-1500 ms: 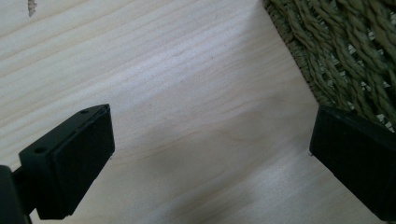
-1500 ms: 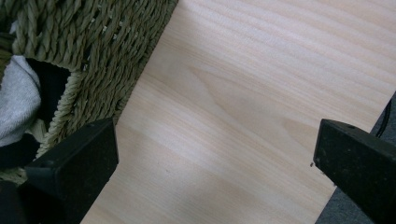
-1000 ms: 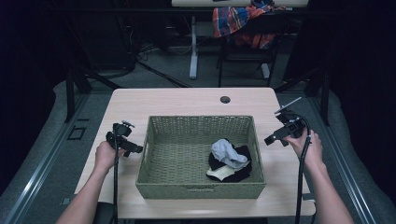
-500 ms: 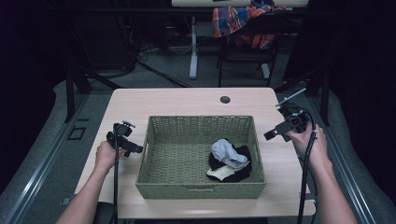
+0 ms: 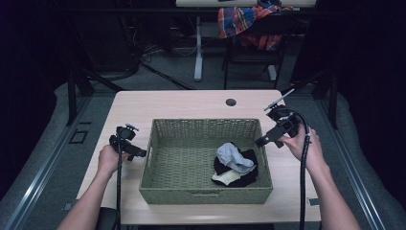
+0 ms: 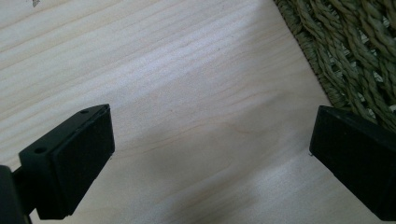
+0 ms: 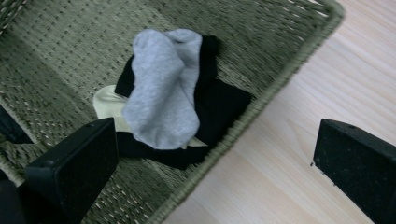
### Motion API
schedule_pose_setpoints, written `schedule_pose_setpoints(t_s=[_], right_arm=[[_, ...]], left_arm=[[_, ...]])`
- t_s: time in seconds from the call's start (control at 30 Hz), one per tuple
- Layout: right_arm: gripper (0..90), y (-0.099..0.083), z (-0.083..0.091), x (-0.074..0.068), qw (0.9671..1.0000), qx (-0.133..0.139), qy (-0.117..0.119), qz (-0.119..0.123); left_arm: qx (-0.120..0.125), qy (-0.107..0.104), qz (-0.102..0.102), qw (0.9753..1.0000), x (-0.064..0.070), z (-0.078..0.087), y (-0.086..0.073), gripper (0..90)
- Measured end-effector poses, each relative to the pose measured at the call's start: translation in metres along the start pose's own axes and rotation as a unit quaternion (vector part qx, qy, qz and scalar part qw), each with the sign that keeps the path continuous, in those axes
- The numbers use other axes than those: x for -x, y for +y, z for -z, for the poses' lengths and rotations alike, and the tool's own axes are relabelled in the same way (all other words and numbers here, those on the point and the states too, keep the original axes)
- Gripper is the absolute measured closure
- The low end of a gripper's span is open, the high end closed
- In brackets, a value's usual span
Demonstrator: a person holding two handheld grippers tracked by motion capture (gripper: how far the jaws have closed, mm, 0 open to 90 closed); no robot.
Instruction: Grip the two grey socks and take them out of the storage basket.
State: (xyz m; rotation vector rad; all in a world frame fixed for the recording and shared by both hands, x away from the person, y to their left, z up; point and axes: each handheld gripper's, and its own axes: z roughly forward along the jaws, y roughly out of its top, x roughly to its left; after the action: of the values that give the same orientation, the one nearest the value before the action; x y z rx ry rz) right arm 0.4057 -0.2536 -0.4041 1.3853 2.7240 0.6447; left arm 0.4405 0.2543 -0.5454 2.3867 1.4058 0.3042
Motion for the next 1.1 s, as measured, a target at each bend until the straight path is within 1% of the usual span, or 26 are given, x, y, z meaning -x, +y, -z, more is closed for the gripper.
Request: schedule_pose_setpoints(t_s=[0.2,0.23,0.27,0.3,0.37,0.4,0.5,0.63,0.67,0.7,0.73,0.77,0.8,0.83,0.87,0.9,0.93,1.0,1.03,1.07,1.1], right_arm=[[0.0,0.006,-0.008,-0.01,0.9999,-0.005,0.008,0.01],[0.0,0.007,-0.009,-0.012,0.9998,-0.009,0.007,0.015],[0.0,0.009,-0.012,-0.014,0.9998,-0.008,0.009,0.014],[0.0,0.01,-0.014,-0.014,0.9997,-0.012,0.01,0.019],[0.0,0.014,-0.019,-0.017,0.9996,-0.016,0.012,0.021],[0.0,0.016,-0.021,-0.019,0.9994,-0.022,0.01,0.024],[0.0,0.022,-0.03,-0.022,0.999,-0.027,0.014,0.032],[0.0,0.03,-0.045,-0.028,0.9977,-0.046,0.015,0.047],[0.0,0.031,-0.048,-0.03,0.9979,-0.046,0.02,0.042],[0.0,0.032,-0.05,-0.03,0.9971,-0.055,0.018,0.05],[0.0,0.033,-0.055,-0.032,0.9969,-0.057,0.022,0.048],[0.0,0.034,-0.057,-0.032,0.9964,-0.062,0.019,0.055],[0.0,0.034,-0.059,-0.033,0.9959,-0.068,0.024,0.054],[0.0,0.035,-0.063,-0.033,0.9954,-0.072,0.019,0.06],[0.0,0.035,-0.066,-0.034,0.9952,-0.076,0.021,0.059],[0.0,0.034,-0.071,-0.037,0.9956,-0.075,0.022,0.05],[0.0,0.035,-0.074,-0.037,0.9945,-0.085,0.02,0.059],[0.0,0.036,-0.08,-0.039,0.9934,-0.096,0.022,0.059],[0.6,0.036,-0.084,-0.041,0.9945,-0.089,0.021,0.052],[2.0,0.039,-0.085,-0.041,0.9922,-0.104,0.021,0.065],[4.6,0.041,-0.087,-0.042,0.9923,-0.103,0.021,0.065]], left_arm=[[-0.001,-0.001,0.002,1.0,-0.002,0.002,-0.003,0.0],[0.0,0.0,0.004,1.0,-0.003,0.002,-0.004,0.0],[0.001,0.0,0.004,1.0,-0.003,0.003,-0.005,0.0],[0.001,0.0,0.007,1.0,-0.004,0.003,-0.006,0.0],[0.001,0.001,0.011,0.9999,-0.006,0.005,-0.01,0.0],[0.0,0.0,0.013,0.9999,-0.008,0.006,-0.012,0.0],[0.003,0.003,0.021,0.9998,-0.012,0.009,-0.019,0.0],[0.005,0.005,0.03,0.9995,-0.016,0.013,-0.026,0.0],[0.005,0.006,0.033,0.9994,-0.016,0.014,-0.027,0.0],[0.008,0.008,0.033,0.9994,-0.017,0.015,-0.028,0.0],[0.007,0.008,0.033,0.9994,-0.017,0.015,-0.028,0.0],[0.006,0.008,0.033,0.9994,-0.017,0.015,-0.029,0.0],[0.006,0.007,0.035,0.9993,-0.016,0.016,-0.029,0.0],[0.005,0.007,0.035,0.9994,-0.016,0.016,-0.029,0.0],[0.005,0.007,0.036,0.9993,-0.016,0.015,-0.029,0.0],[0.003,0.006,0.034,0.9994,-0.017,0.015,-0.029,0.0],[0.003,0.007,0.036,0.9993,-0.017,0.014,-0.03,0.0],[0.002,0.008,0.038,0.9993,-0.018,0.013,-0.032,0.0],[0.0,0.008,0.038,0.9992,-0.019,0.013,-0.033,0.0],[0.001,0.008,0.041,0.9991,-0.021,0.013,-0.034,0.0],[0.001,0.007,0.045,0.9989,-0.022,0.013,-0.035,0.0]])
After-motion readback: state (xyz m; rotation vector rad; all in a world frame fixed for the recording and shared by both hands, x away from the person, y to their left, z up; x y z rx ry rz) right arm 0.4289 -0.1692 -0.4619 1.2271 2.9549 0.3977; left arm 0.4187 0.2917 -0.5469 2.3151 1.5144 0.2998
